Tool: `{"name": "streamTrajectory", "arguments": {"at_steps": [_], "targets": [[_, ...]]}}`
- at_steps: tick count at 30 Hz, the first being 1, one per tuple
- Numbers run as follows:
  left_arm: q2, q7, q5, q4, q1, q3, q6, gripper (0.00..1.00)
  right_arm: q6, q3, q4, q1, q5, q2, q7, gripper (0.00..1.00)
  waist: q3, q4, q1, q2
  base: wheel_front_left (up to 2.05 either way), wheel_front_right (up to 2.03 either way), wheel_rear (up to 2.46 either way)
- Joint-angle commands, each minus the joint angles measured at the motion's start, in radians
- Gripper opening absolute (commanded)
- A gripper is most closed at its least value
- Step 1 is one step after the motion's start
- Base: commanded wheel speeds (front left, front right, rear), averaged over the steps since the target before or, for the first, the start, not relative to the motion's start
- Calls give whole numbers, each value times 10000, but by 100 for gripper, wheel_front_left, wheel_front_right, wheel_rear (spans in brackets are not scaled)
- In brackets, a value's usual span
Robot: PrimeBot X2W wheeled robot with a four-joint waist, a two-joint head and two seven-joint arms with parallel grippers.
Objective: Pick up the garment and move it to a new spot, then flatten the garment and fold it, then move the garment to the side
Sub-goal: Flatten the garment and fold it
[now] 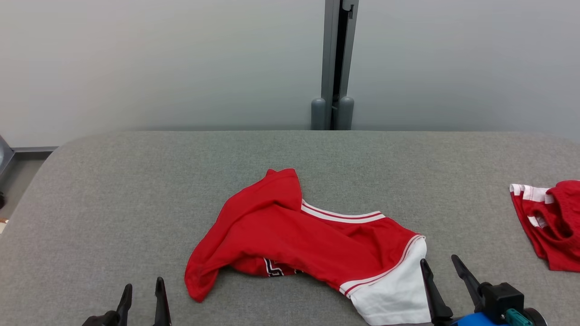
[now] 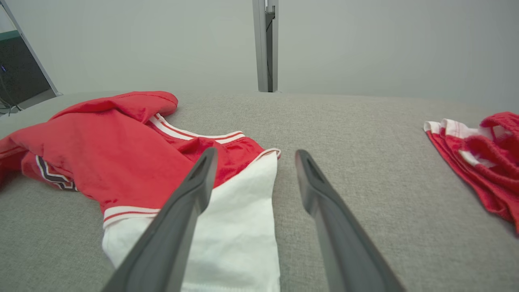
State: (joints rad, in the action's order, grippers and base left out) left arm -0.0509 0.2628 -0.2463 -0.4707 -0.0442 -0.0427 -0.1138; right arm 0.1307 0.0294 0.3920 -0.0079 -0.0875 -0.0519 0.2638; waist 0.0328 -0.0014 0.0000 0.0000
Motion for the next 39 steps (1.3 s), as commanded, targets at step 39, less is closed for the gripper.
{"name": "streamTrajectory", "arguments": {"at_steps": [39], "targets": [[52,-67,-417,-3808,2166,1182,-180,81,0,-101,443,-569,288,8,5,100,-1531,-690,0,0,0,0,0]]}}
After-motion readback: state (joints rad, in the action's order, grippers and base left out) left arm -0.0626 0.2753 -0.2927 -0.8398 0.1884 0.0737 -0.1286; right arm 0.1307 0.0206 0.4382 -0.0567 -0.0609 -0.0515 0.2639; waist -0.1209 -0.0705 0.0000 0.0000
